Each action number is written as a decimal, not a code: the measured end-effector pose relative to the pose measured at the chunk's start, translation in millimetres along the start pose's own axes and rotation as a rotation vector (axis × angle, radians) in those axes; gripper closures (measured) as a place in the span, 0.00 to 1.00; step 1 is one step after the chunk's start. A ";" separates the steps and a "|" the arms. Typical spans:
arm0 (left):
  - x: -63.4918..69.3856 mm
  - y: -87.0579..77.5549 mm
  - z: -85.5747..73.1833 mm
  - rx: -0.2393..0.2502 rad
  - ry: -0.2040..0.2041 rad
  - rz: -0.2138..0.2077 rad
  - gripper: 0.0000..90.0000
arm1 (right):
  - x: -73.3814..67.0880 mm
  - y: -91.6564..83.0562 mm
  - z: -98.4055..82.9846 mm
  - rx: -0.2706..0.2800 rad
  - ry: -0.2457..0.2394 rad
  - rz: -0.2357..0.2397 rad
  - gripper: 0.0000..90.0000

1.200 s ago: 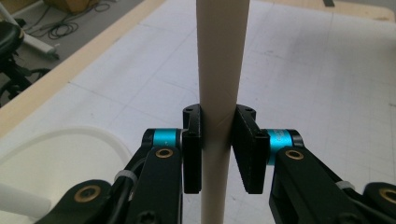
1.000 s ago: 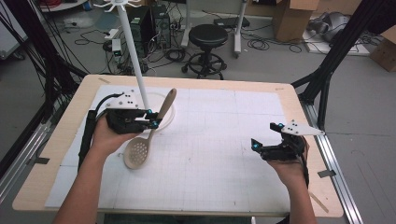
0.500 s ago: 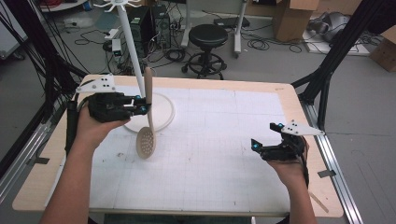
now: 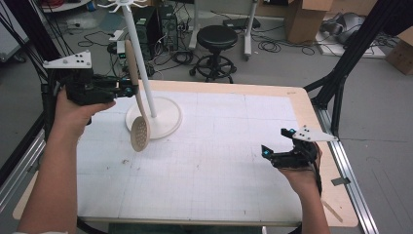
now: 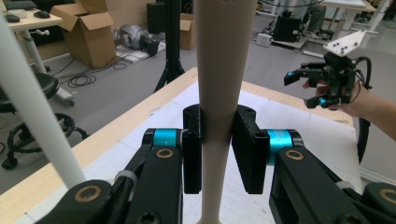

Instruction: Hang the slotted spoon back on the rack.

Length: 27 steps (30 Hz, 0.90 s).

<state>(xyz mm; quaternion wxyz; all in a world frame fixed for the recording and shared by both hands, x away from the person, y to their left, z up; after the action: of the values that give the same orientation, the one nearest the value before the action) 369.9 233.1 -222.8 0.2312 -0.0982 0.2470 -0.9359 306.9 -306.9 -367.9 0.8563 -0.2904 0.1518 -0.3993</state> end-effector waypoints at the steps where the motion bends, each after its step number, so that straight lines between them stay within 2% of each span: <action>1: -2.0 -2.3 0.7 -0.003 -0.001 0.006 0.83 | 0.1 0.0 0.0 0.000 0.000 0.000 0.01; 9: -8.3 -14.9 10.6 -0.002 0.005 0.043 0.83 | 0.6 0.0 -0.2 0.001 0.000 0.000 0.01; 16: -16.0 -33.1 25.0 0.003 0.004 0.084 0.83 | 0.2 -0.1 -0.2 0.002 -0.002 0.000 0.01; 20: -22.2 -47.7 32.5 0.011 -0.007 0.129 0.83 | 1.0 -0.6 -0.3 0.006 0.004 0.001 0.01; 24: -27.0 -53.2 34.2 0.031 -0.024 0.137 0.83 | 0.2 0.2 -0.2 0.001 -0.001 0.002 0.01; 27: -31.3 -53.9 35.2 0.021 -0.033 0.150 0.83 | 0.2 -0.2 -0.1 0.003 -0.003 0.002 0.01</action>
<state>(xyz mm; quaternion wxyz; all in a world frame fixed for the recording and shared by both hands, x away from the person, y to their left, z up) 387.1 275.0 -167.4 0.3059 -0.0922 0.2399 -0.9167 306.8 -307.2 -367.9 0.8574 -0.2895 0.1500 -0.3981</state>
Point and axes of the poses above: each handheld gripper's, and its own axes: y roughly forward along the jaws, z roughly out of its top, x roughly to its right, the point moved 1 cm from there along y, roughly forward along the jaws, and after that the axes turned 15 degrees about -x, right-handed, at the moved point
